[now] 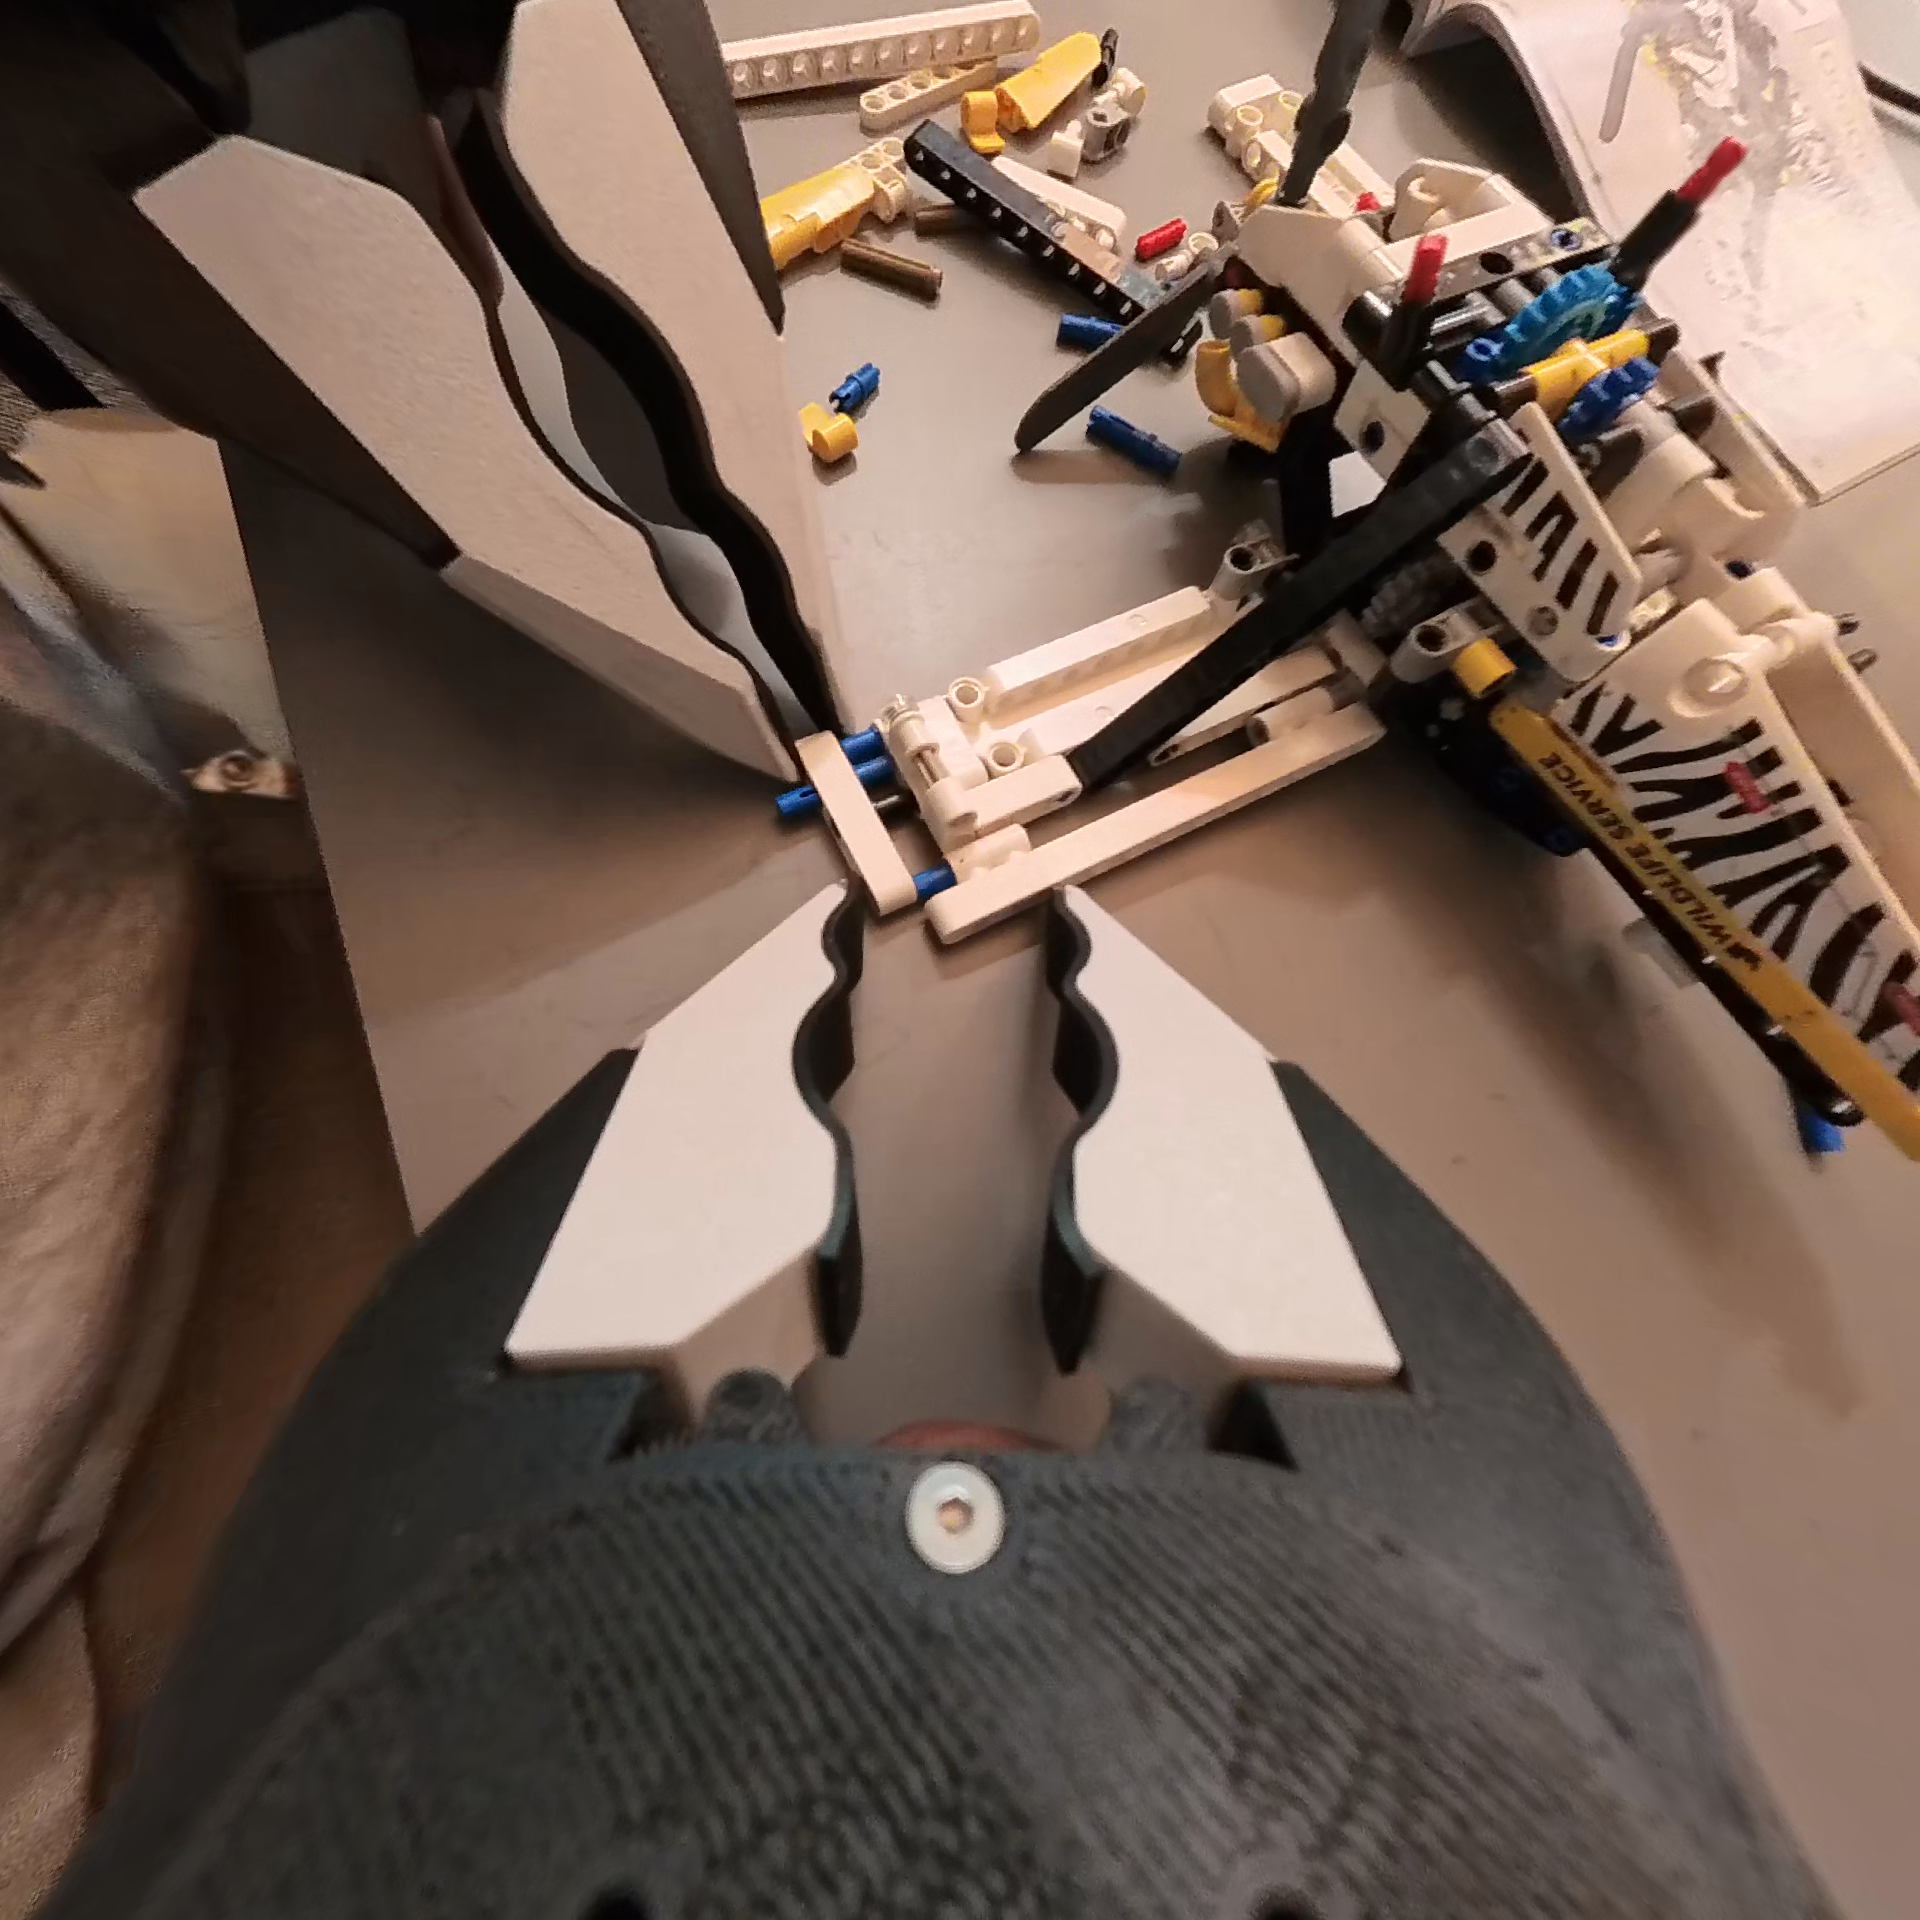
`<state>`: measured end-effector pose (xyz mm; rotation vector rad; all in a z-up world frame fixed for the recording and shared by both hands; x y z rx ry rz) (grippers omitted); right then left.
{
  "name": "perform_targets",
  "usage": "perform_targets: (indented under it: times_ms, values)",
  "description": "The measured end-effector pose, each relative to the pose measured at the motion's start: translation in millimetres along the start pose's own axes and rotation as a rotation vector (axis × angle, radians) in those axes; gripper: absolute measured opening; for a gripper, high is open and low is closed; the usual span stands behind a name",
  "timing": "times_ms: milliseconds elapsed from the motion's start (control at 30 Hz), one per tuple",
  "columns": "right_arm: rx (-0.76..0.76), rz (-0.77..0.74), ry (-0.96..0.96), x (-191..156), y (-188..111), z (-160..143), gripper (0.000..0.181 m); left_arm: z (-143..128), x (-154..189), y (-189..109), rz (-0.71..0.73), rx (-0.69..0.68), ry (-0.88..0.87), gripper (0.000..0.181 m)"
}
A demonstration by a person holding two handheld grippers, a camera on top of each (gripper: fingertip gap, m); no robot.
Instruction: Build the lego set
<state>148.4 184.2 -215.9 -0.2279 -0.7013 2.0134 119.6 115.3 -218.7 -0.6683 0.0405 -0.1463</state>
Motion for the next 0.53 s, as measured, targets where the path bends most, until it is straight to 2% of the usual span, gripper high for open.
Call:
perform_targets:
  times_ms: [267,533]
  values:
    - [0.002,-0.022,0.002,-3.7,-10.0,-5.5,0.042,0.1,2.1,-0.2,0.058,0.004,0.077,0.008]
    - [-0.001,-0.035,-0.041,-6.9,-9.0,-5.1,0.021,0.0,3.6,-0.1,0.024,0.005,0.067,0.007]
Point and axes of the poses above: each gripper's, where its closed fingertips meet, y out along the fingers, z out of its top, x = y × z across the jaws, the point moved 4 cm from there along -y, back along the fingers, and after that the axes turned 6 degrees about x, right-handed, at the moved point
